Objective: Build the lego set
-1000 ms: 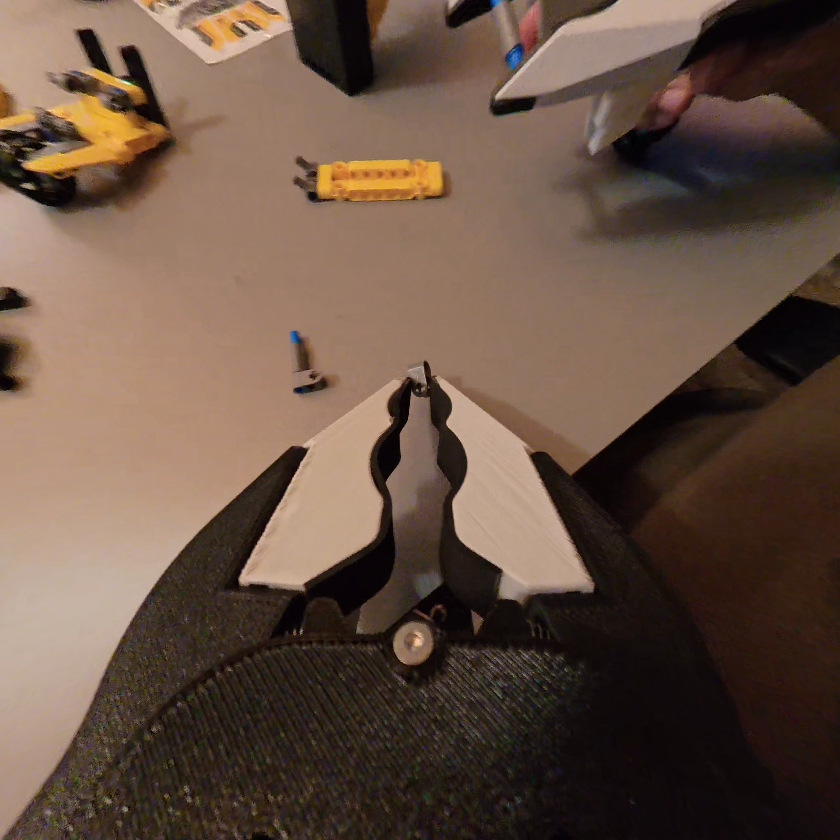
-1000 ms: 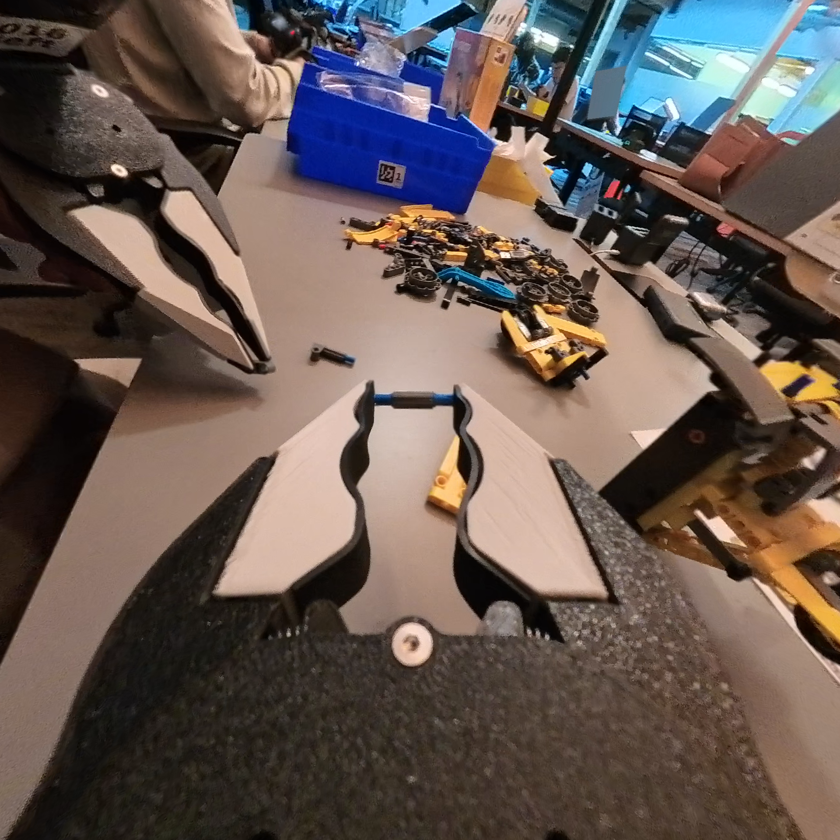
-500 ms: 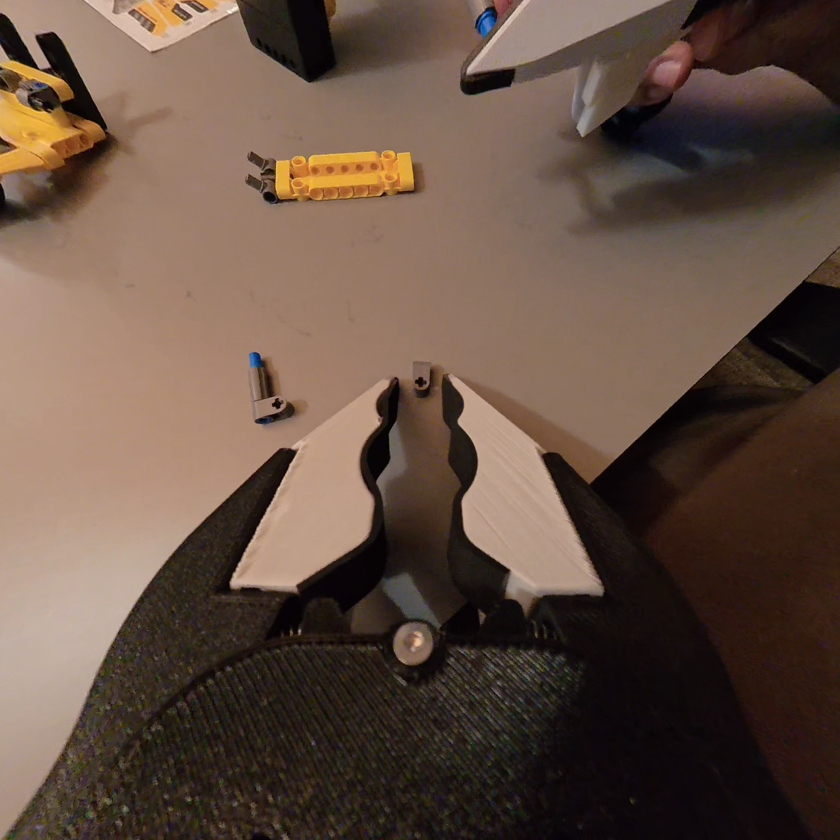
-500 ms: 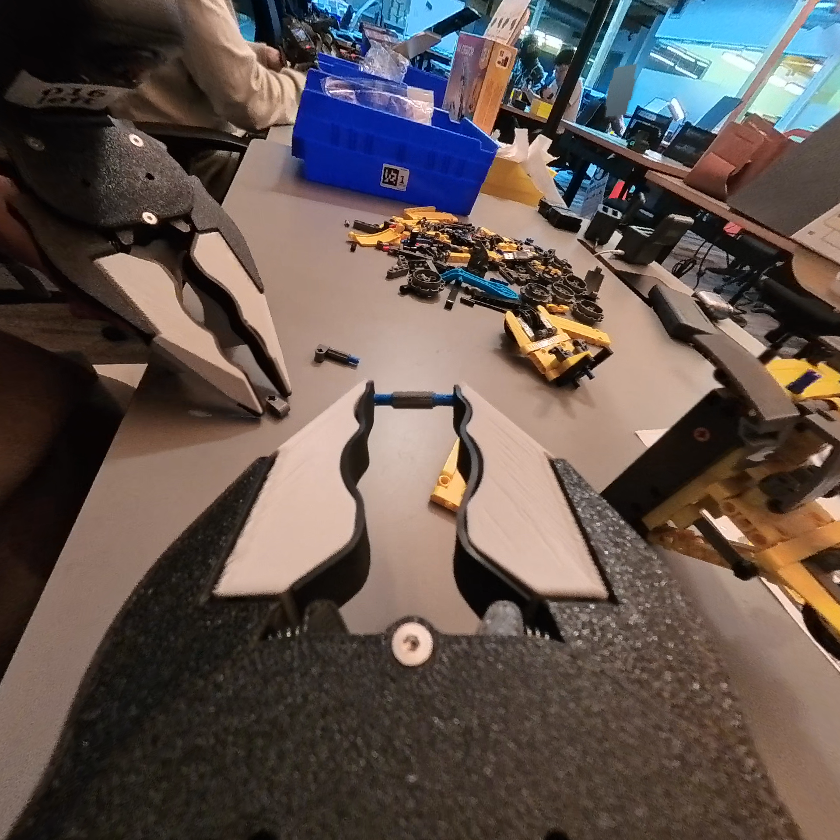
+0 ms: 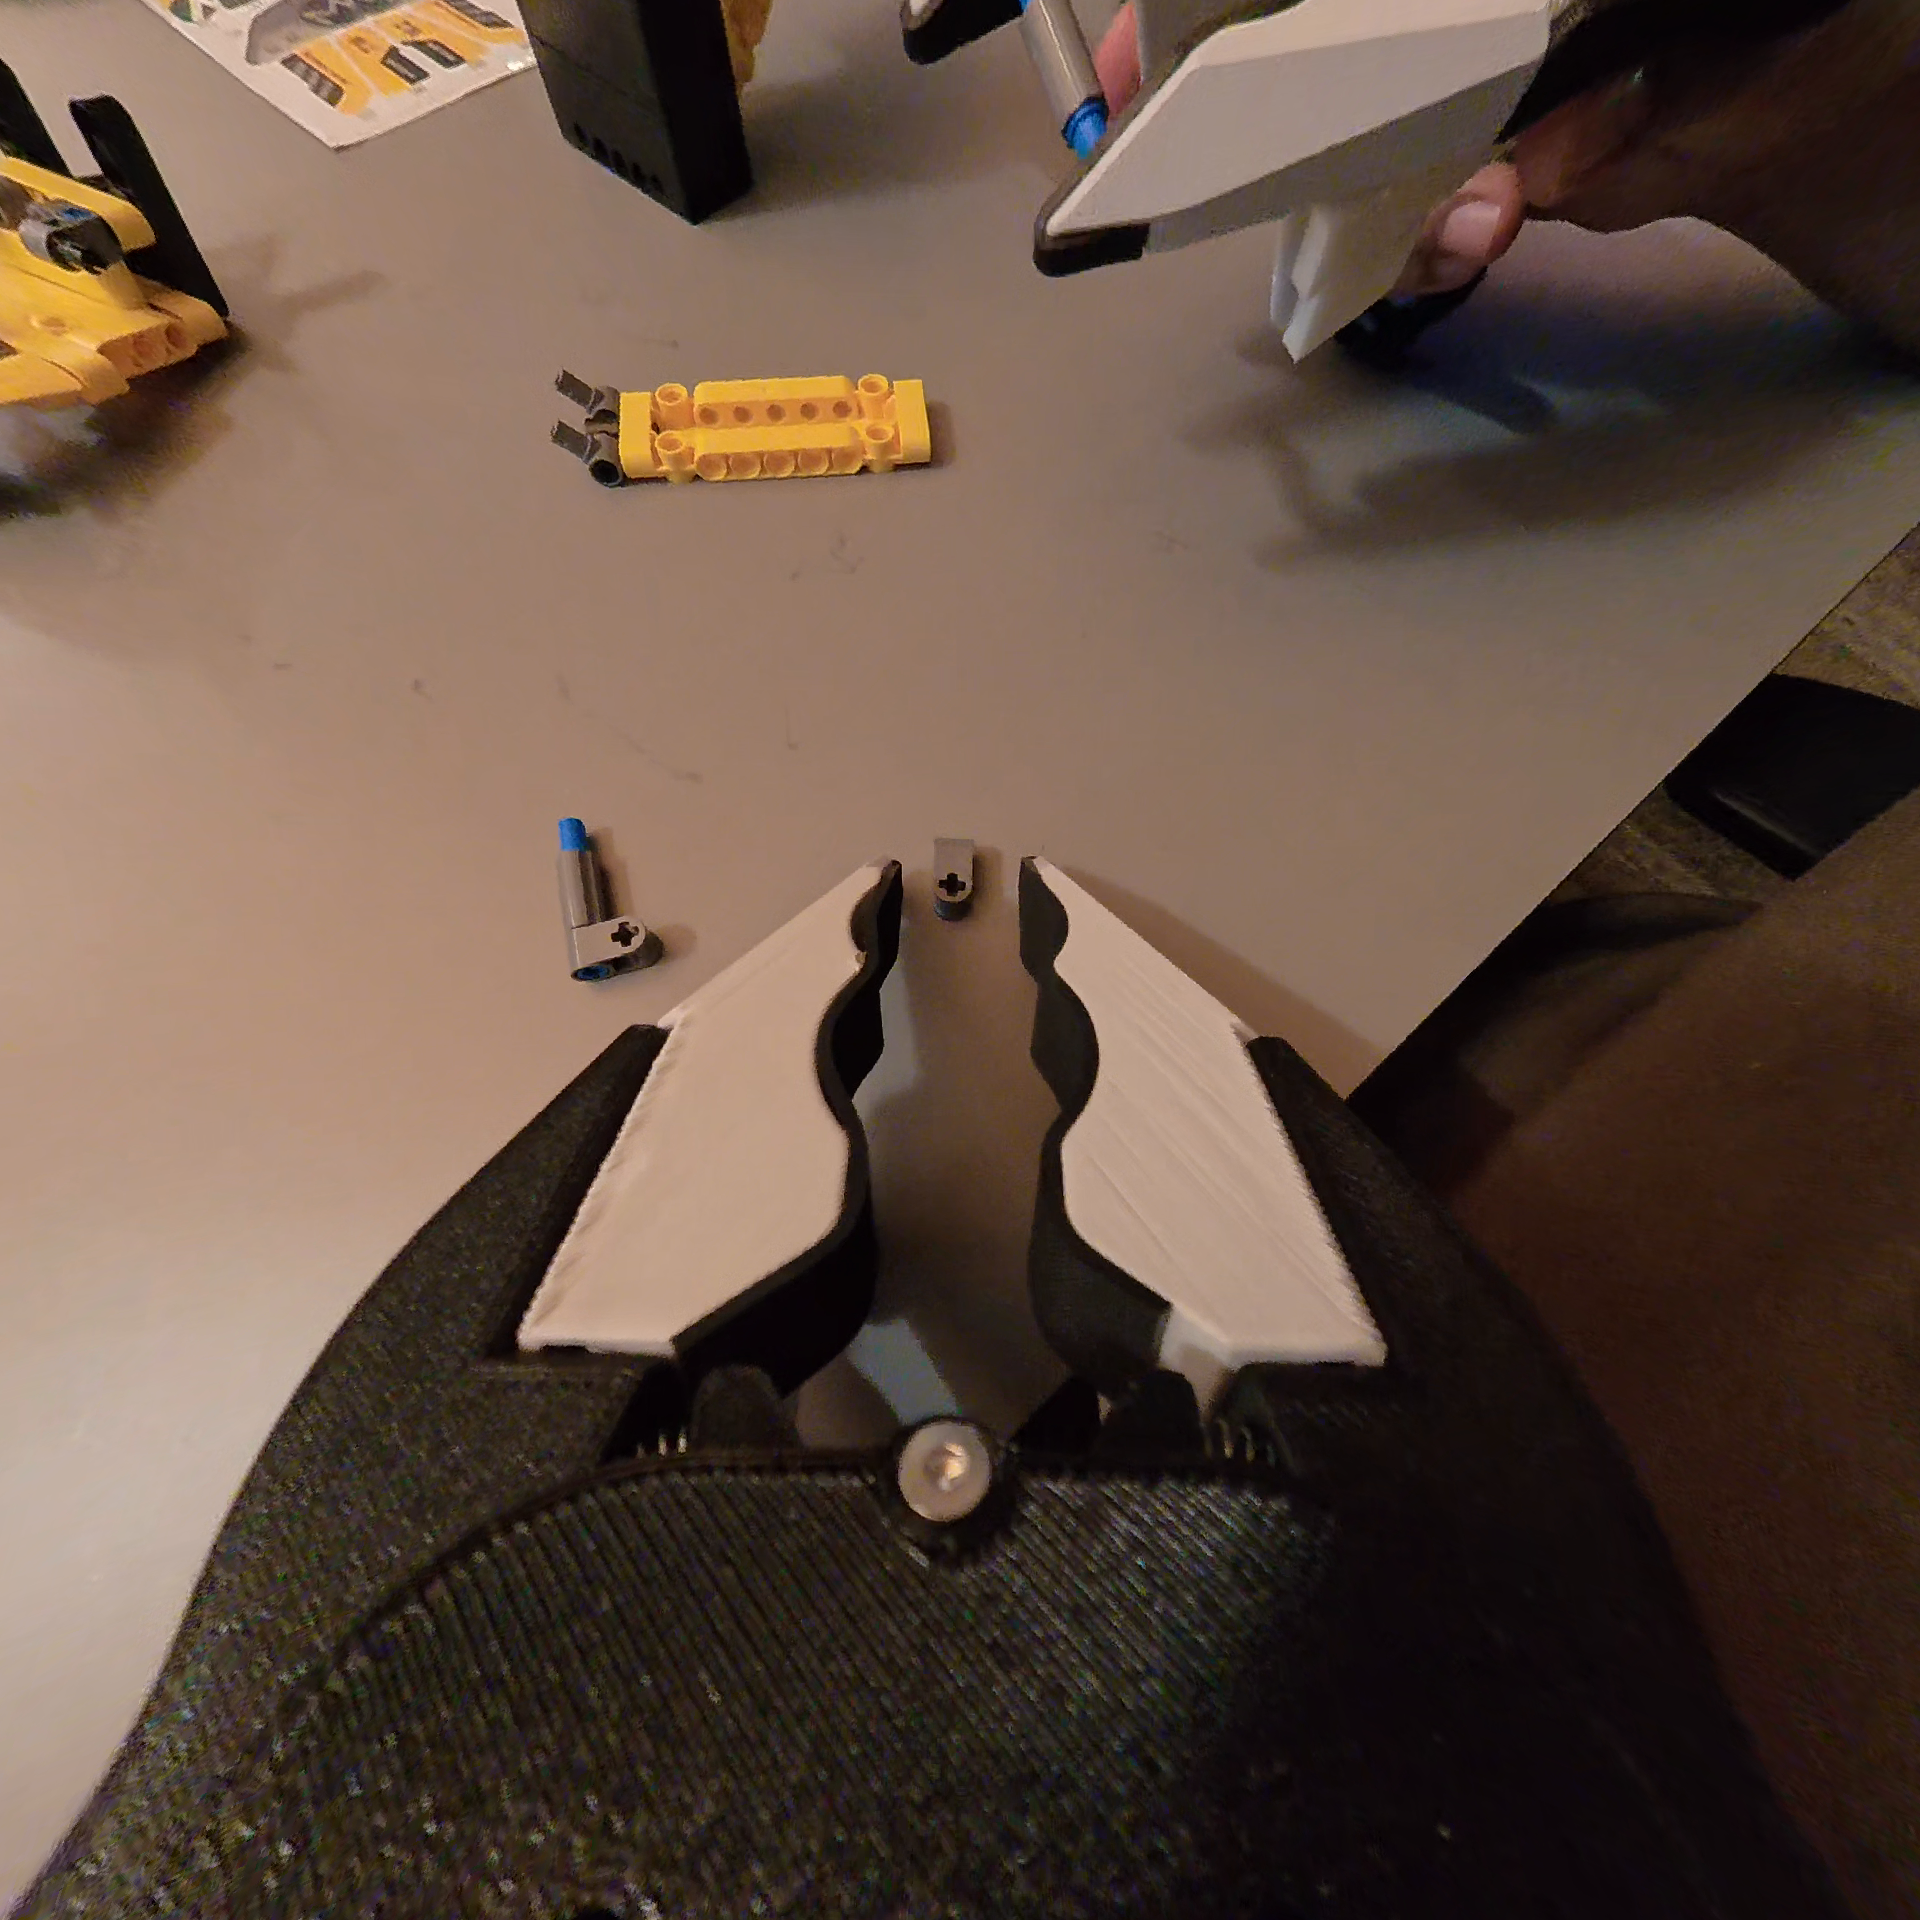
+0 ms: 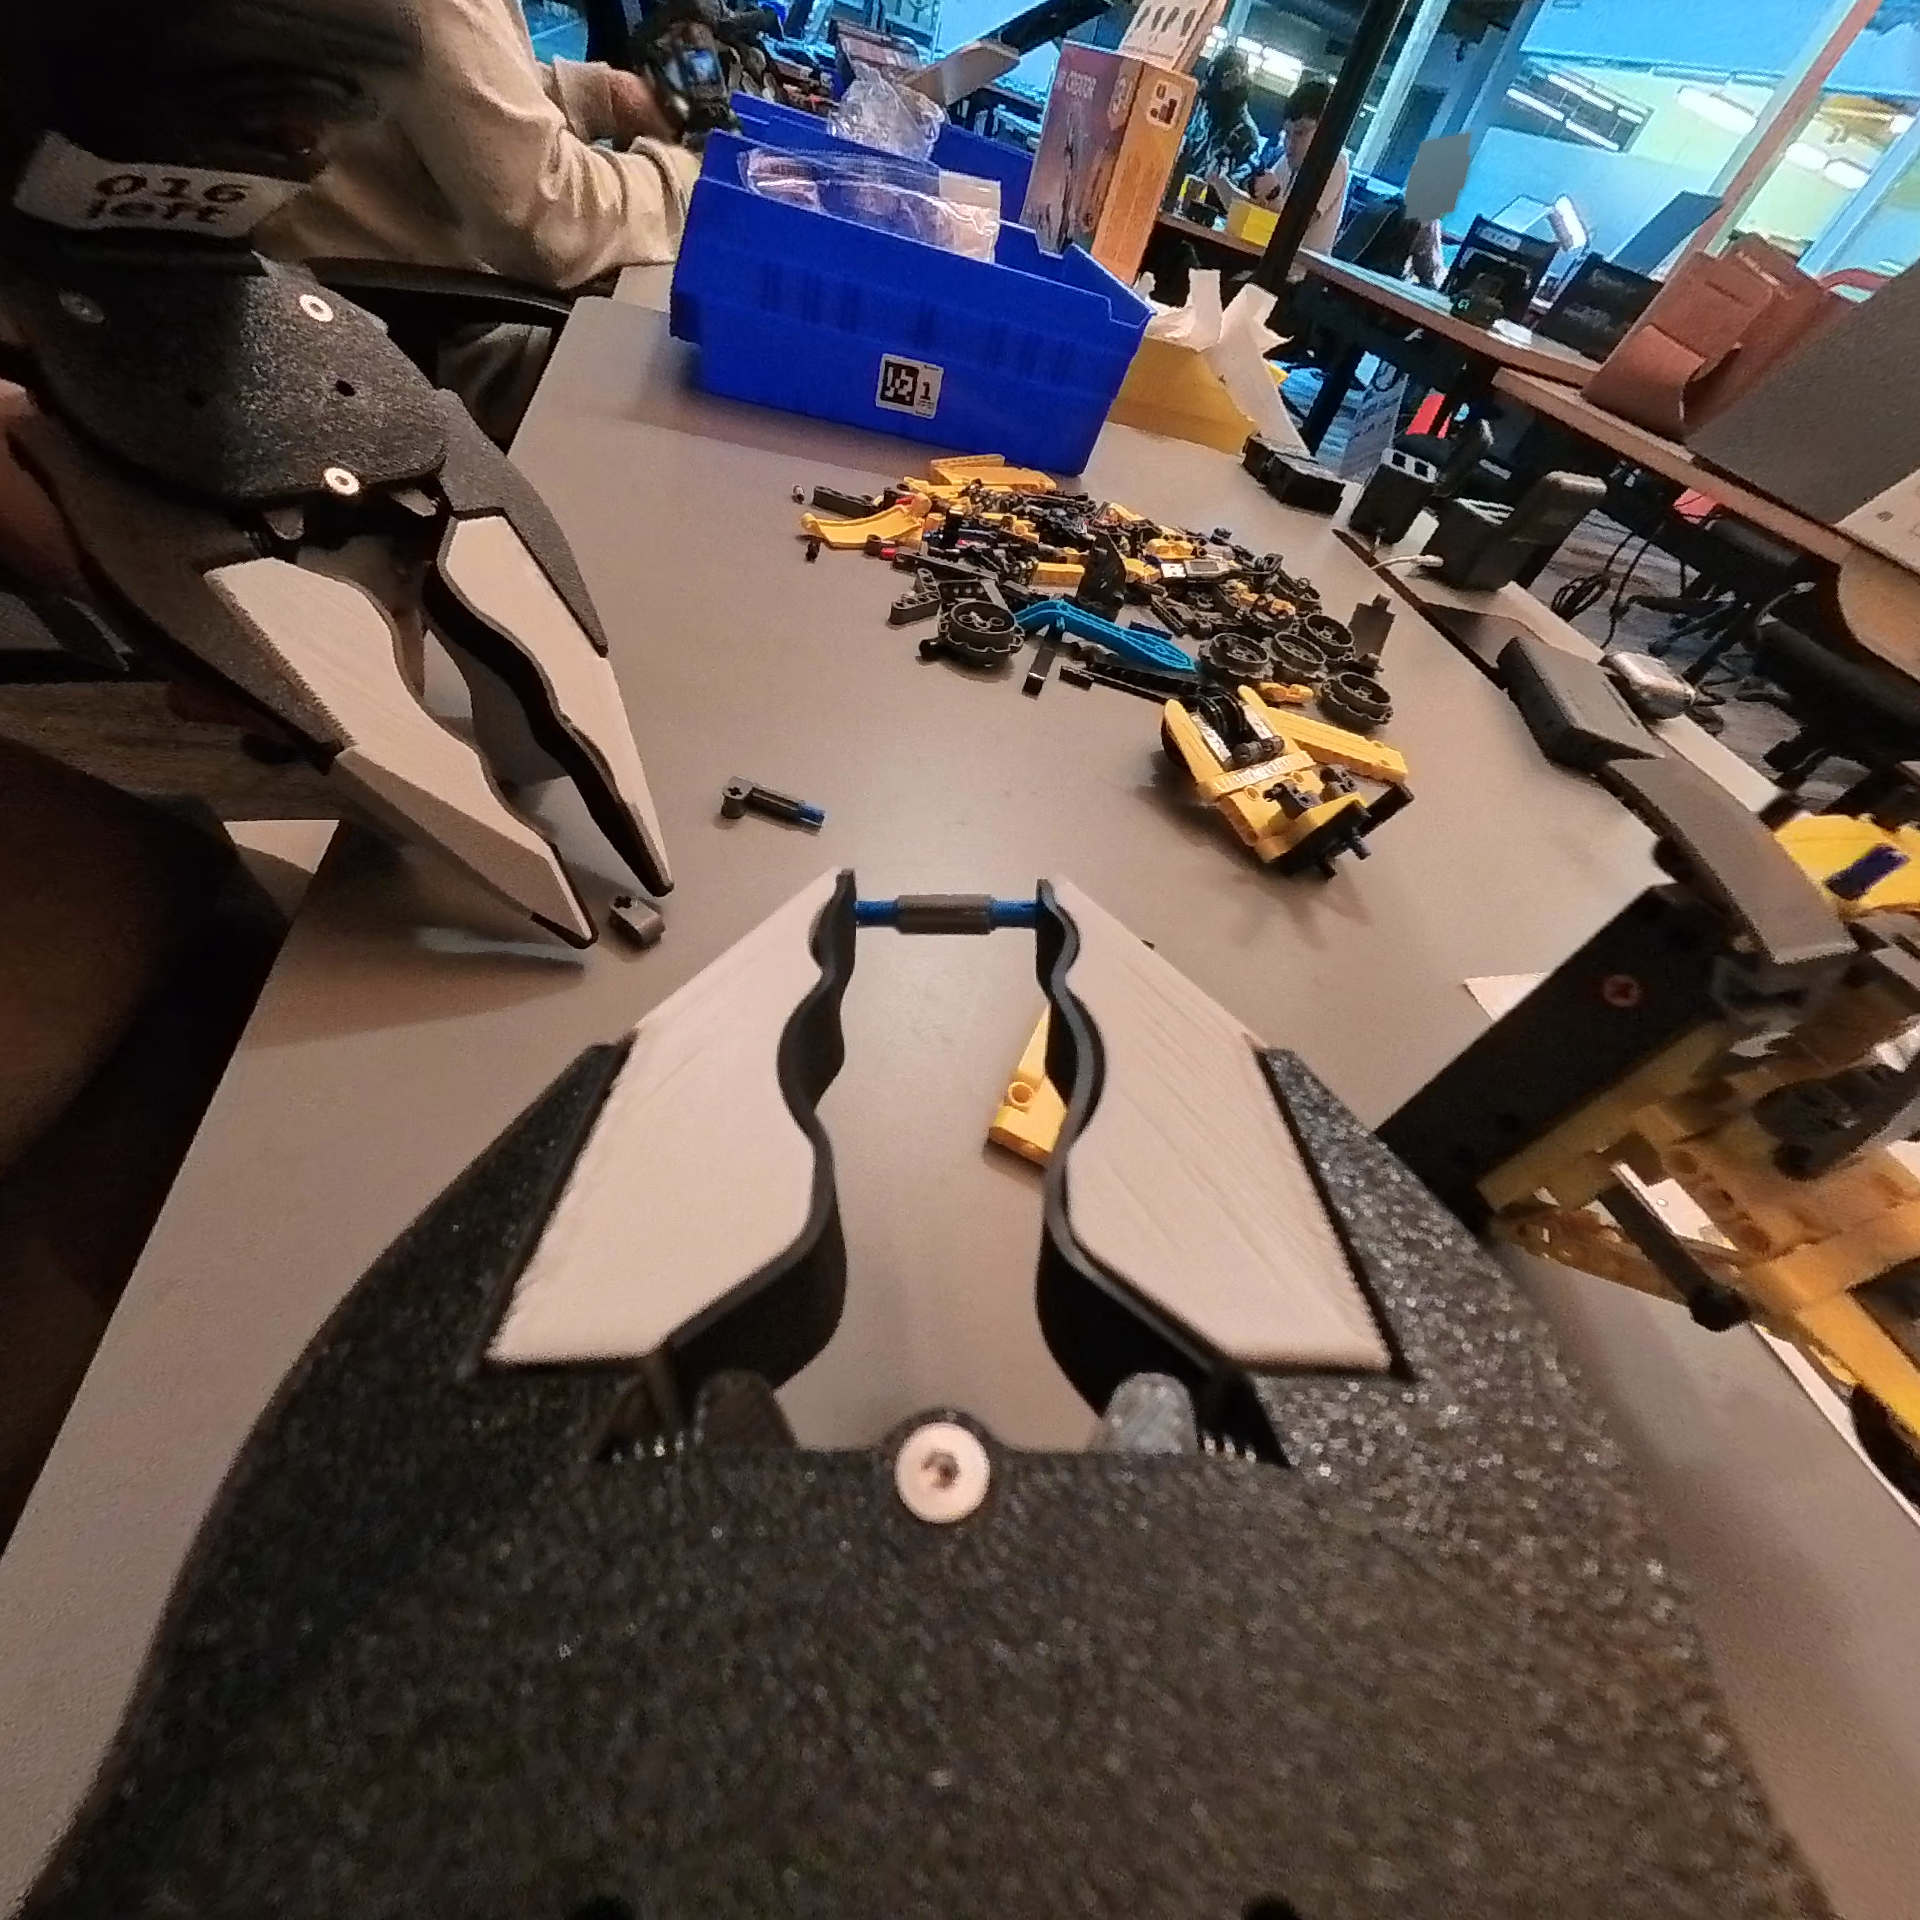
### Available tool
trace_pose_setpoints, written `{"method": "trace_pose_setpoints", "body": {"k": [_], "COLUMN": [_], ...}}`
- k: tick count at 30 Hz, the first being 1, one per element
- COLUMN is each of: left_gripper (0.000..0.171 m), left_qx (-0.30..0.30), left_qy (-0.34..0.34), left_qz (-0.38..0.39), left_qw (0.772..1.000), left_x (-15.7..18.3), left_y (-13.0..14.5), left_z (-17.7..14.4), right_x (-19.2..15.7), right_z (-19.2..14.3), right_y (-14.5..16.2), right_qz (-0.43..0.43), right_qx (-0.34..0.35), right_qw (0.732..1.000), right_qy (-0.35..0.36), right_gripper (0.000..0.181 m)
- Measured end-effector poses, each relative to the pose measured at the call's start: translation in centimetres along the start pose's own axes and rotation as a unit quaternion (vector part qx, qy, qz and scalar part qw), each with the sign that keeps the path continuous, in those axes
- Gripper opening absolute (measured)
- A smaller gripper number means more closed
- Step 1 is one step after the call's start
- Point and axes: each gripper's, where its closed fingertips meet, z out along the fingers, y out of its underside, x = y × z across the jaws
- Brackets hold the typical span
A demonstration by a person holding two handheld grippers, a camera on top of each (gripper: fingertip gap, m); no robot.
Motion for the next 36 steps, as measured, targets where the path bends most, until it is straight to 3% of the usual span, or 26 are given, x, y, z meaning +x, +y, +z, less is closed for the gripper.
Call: {"method": "trace_pose_setpoints", "body": {"k": [9, 20, 36], "left_gripper": [0.011, 0.003, 0.003], "left_qx": [0.000, 0.032, 0.021], "left_qy": [-0.008, 0.049, 0.009], "left_qz": [-0.007, -0.145, -0.137], "left_qw": [1.000, 0.988, 0.990], "left_x": [-0.4, -1.0, -2.5], "left_y": [0.0, -0.7, -0.5], "left_z": [0.0, -0.6, -1.1], "right_x": [-0.2, -0.3, -0.3], "right_z": [0.1, 0.1, 0.1], "right_y": [0.2, 0.2, 0.1], "right_qz": [0.006, 0.006, 0.000], "right_qx": [-0.006, -0.006, -0.005], "right_qw": [1.000, 1.000, 1.000], "right_qy": [-0.015, -0.015, -0.013], "right_gripper": [0.034, 0.034, 0.034]}}
